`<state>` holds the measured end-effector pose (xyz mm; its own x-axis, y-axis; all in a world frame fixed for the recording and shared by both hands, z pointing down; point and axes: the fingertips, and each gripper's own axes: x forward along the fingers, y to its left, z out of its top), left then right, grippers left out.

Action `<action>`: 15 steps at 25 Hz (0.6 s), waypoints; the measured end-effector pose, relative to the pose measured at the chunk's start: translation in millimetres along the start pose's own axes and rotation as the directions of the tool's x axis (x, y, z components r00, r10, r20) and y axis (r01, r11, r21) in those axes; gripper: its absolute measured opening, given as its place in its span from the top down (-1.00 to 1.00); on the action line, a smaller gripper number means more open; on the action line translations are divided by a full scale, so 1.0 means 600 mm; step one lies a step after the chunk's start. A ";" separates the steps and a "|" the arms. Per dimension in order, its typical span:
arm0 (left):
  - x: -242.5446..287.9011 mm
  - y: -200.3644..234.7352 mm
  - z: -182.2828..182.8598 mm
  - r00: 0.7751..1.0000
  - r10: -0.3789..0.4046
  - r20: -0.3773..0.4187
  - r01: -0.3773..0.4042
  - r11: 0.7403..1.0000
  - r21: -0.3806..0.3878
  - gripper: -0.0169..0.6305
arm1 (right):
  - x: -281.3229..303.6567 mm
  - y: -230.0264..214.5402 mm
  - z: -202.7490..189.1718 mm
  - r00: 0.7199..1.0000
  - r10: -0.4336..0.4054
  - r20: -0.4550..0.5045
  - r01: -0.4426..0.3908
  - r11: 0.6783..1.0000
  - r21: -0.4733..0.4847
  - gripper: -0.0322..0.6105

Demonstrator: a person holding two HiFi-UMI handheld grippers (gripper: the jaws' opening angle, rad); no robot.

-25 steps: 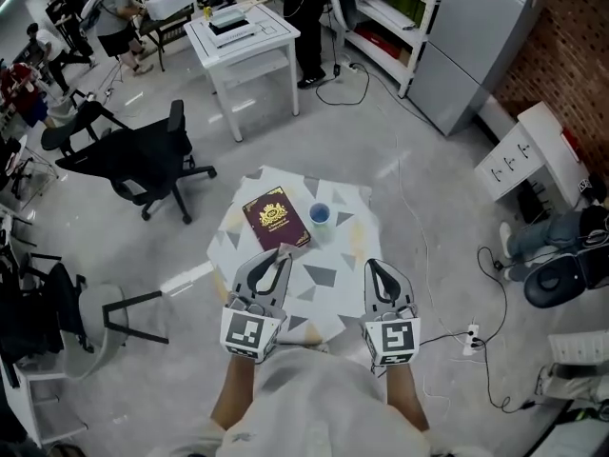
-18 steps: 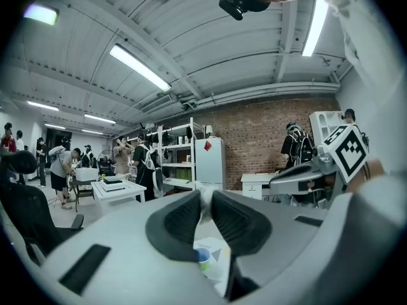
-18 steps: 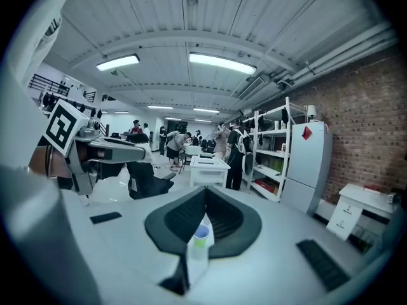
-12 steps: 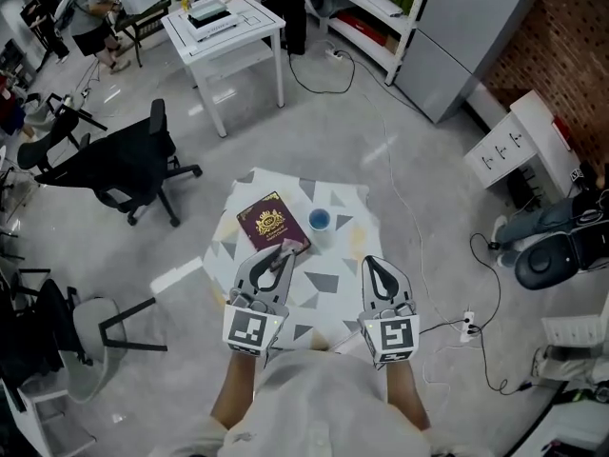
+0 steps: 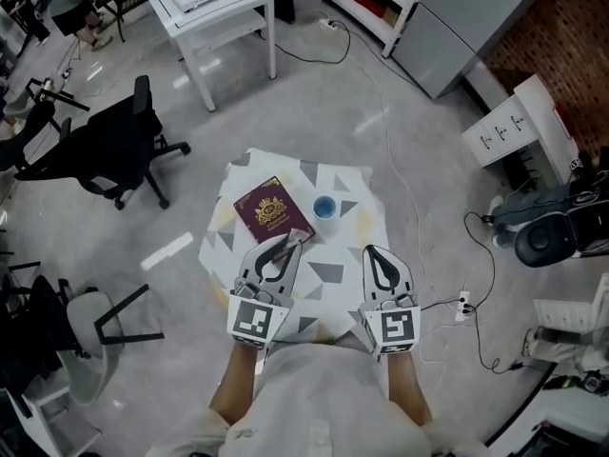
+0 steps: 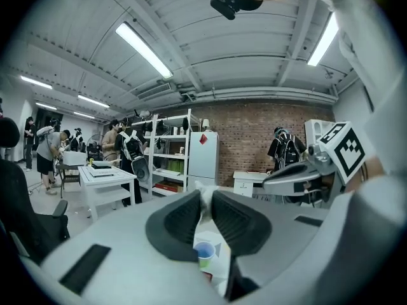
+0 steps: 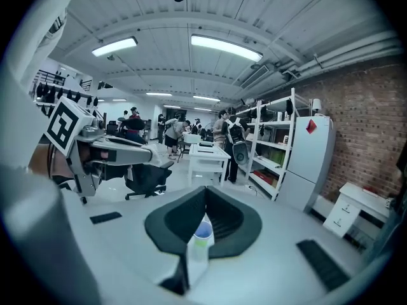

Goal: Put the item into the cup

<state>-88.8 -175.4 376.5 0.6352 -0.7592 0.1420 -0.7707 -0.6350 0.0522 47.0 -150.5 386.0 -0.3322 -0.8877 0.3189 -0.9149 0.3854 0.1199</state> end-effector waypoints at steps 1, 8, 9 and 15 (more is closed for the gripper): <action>0.003 0.003 -0.007 1.000 -0.005 -0.009 0.005 1.000 -0.007 0.75 | 0.005 0.002 -0.002 1.000 0.000 -0.008 0.000 1.000 0.005 0.88; 0.031 0.024 -0.036 0.999 -0.031 -0.042 0.030 0.999 -0.017 0.75 | 0.037 -0.003 -0.030 0.999 -0.015 -0.038 0.015 1.000 -0.002 0.88; 0.035 0.026 -0.040 0.998 -0.034 -0.046 0.033 0.999 -0.017 0.75 | 0.041 -0.004 -0.034 0.999 -0.015 -0.044 0.015 1.000 -0.001 0.88; 0.055 0.026 -0.060 0.997 -0.039 -0.065 0.038 0.999 -0.018 0.75 | 0.059 -0.005 -0.049 0.998 0.008 -0.059 -0.007 1.000 0.017 0.88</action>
<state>-81.8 -205.4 417.6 0.6601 -0.7231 0.2035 -0.7469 -0.6607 0.0752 44.7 -175.8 424.6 -0.3253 -0.8680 0.3752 -0.9164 0.3873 0.1016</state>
